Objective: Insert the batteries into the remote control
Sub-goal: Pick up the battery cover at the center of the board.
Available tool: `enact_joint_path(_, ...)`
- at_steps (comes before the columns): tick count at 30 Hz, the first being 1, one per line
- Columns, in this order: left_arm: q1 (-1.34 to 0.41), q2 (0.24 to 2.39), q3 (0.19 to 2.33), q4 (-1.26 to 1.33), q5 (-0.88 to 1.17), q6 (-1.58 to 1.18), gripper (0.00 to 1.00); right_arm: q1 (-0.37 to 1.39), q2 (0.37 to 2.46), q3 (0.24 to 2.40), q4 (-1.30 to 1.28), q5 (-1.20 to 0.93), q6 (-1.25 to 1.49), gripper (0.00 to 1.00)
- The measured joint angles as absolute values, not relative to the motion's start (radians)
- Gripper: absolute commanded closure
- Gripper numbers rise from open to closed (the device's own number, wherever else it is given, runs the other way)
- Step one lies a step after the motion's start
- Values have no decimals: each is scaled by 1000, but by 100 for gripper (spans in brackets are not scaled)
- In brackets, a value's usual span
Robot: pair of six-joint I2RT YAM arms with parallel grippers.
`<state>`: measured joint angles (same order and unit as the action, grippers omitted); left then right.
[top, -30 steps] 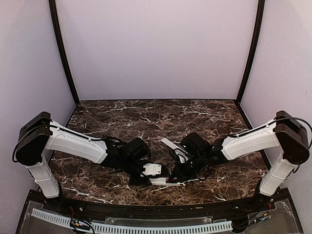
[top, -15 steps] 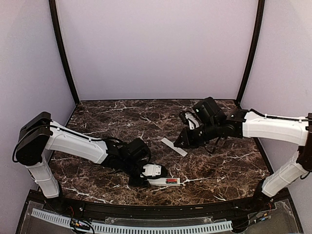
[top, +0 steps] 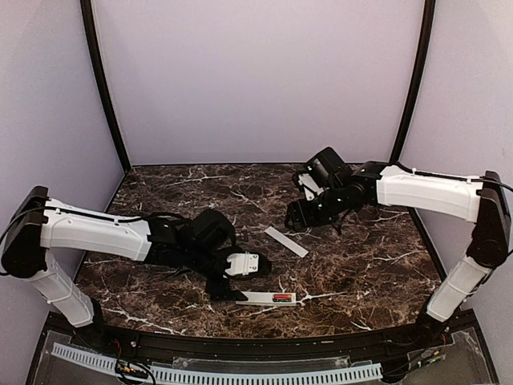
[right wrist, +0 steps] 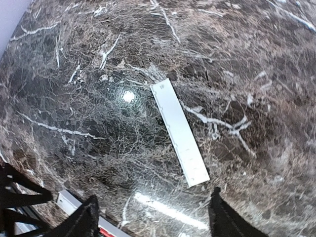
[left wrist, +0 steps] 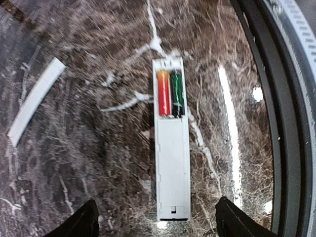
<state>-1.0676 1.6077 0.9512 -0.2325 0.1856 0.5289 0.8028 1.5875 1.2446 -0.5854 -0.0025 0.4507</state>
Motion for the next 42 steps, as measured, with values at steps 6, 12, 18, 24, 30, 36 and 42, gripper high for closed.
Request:
enact_joint_path(6, -944, 1339, 954, -198, 201, 396, 9, 797, 1765, 1423, -585, -11, 335, 19)
enact_joint_path(12, -750, 1164, 945, -94, 53, 171, 5, 797, 1995, 1614, -606, -28, 240, 22)
enact_joint_path(18, -702, 1214, 946, -120, -46, 61, 6, 797, 2191, 1765, -685, 3, 206, 45)
enact_joint_path(24, -687, 1221, 946, -133, -51, 26, 6, 797, 2208, 1777, -706, 14, 220, 79)
enact_joint_path(30, -687, 1221, 946, -133, -54, 19, 6, 794, 2221, 1822, -705, 23, 221, 85)
enact_joint_path(36, -687, 1223, 946, -133, -51, 18, 5, 787, 2280, 1880, -706, 35, 216, 86)
enact_joint_path(42, -687, 1234, 946, -133, -44, 18, 6, 785, 2325, 1908, -739, 38, 210, 86)
